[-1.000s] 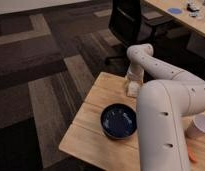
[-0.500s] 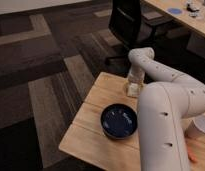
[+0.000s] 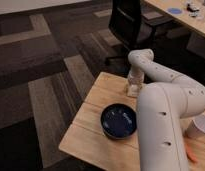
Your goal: Place the white sponge in the ceramic bowl
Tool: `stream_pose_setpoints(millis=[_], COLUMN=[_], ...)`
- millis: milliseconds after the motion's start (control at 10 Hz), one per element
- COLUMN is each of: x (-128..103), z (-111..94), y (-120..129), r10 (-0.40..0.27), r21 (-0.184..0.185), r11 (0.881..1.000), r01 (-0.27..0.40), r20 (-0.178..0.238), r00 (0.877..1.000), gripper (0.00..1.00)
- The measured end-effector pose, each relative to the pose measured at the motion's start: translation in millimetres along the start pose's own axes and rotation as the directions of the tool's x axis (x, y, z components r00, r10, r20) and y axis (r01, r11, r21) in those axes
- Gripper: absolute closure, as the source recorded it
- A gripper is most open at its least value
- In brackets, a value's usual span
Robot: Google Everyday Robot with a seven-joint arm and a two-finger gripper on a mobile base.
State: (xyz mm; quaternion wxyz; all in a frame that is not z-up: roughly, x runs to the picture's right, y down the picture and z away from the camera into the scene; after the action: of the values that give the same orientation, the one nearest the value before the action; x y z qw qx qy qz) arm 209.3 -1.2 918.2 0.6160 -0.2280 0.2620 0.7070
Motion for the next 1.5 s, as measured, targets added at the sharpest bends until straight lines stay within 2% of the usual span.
stream_pose_setpoints(millis=[100, 200, 300, 400, 500, 600, 700, 900, 1400, 1500], x=[5.4, 8.9, 13.3, 23.6, 34.1, 51.5, 72.0, 101.0, 101.3, 109.1], z=[-13.9, -21.0, -32.1, -46.0, -59.2, -77.6, -93.3, -118.8, -119.4, -123.2], y=[4.1, 6.0, 11.6, 29.6, 43.3, 53.5, 56.1, 63.0, 64.6, 71.7], r10=[-0.013, -0.024, -0.059, -0.154, -0.214, -0.259, -0.255, -0.208, -0.213, -0.255], r21=[0.011, 0.018, 0.033, 0.057, 0.072, 0.109, 0.148, 0.196, 0.198, 0.206], r11=[1.000, 1.000, 0.998, 0.986, 0.973, 0.958, 0.953, 0.956, 0.955, 0.942], r01=[0.013, 0.024, 0.060, 0.156, 0.218, 0.265, 0.264, 0.217, 0.222, 0.264], r20=[-0.016, -0.025, -0.033, -0.049, -0.056, -0.067, -0.081, -0.065, -0.064, -0.066], r00=[1.000, 0.999, 0.998, 0.987, 0.975, 0.963, 0.964, 0.976, 0.975, 0.965], gripper=[0.93, 0.99, 1.00, 1.00, 1.00, 1.00, 1.00, 1.00, 1.00, 1.00])
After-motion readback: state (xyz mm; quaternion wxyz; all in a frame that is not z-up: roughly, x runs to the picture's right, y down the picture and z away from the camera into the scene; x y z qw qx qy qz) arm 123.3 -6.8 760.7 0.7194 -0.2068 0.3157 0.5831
